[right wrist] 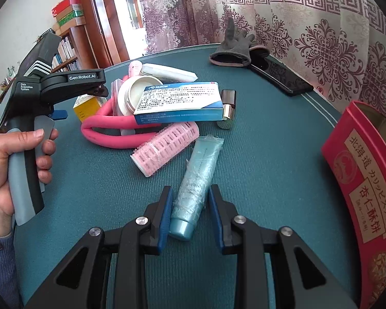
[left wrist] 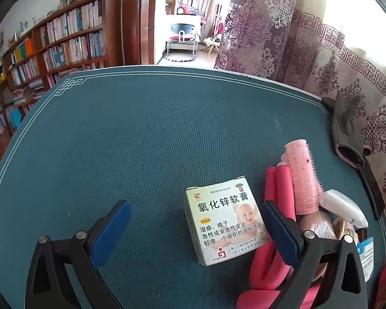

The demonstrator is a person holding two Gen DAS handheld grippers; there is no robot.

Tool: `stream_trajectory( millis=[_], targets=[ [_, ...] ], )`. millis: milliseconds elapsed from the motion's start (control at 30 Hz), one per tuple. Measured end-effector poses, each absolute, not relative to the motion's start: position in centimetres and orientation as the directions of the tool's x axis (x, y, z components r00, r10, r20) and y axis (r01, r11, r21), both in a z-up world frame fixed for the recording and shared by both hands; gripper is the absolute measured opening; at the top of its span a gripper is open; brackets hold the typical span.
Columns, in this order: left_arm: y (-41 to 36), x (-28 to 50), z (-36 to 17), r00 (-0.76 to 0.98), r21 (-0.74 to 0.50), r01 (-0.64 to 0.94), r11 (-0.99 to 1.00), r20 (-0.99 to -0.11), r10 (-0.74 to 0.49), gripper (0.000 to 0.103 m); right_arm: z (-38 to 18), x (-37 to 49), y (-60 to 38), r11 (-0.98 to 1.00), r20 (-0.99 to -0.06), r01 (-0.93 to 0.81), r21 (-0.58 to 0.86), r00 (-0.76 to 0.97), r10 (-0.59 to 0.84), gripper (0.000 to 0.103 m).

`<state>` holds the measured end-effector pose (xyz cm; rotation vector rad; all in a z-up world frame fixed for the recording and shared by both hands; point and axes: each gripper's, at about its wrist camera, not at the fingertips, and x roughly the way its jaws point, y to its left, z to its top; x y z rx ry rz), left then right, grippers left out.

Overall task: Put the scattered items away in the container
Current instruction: 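Grasp ointment box with left tool while right tool grasps the light blue tube, then release the blue tube into the tin while the left tool drops the ointment box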

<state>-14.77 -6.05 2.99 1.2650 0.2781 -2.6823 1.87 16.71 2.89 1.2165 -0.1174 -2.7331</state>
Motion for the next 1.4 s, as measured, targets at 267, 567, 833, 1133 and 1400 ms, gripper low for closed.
stream_trajectory(
  millis=[267, 567, 833, 1133, 1400],
  targets=[
    [-7.1, -15.0, 1.6, -0.638, -0.055, 0.222, -0.974, -0.763, -0.102, 0.074, 2.8, 1.9, 16.6, -0.987, -0.733, 0.102, 0.122, -0.661, -0.159, 0.032],
    [-7.7, -12.8, 3.3, -0.670, -0.113, 0.177, -0.978, -0.742, -0.035, 0.046, 2.8, 1.9, 16.5, -0.988, -0.734, 0.101, 0.118, -0.661, -0.155, 0.031],
    [-6.9, -8.3, 6.2, -0.726, -0.150, 0.117, -0.982, -0.688, 0.018, 0.046, 3.0, 2.1, 17.3, -0.985, -0.733, 0.091, 0.148, -0.658, -0.171, 0.026],
    [-5.7, -4.5, 7.4, -0.745, -0.170, 0.058, -0.984, -0.663, 0.071, 0.046, 3.6, 4.8, 18.2, -0.983, -0.740, 0.093, 0.156, -0.648, -0.178, 0.023],
    [-3.7, -2.2, 8.0, -0.746, -0.139, -0.006, -0.990, -0.659, 0.097, 0.046, 5.9, 6.8, 18.3, -0.984, -0.701, 0.102, 0.146, -0.691, -0.176, 0.022]
  ],
)
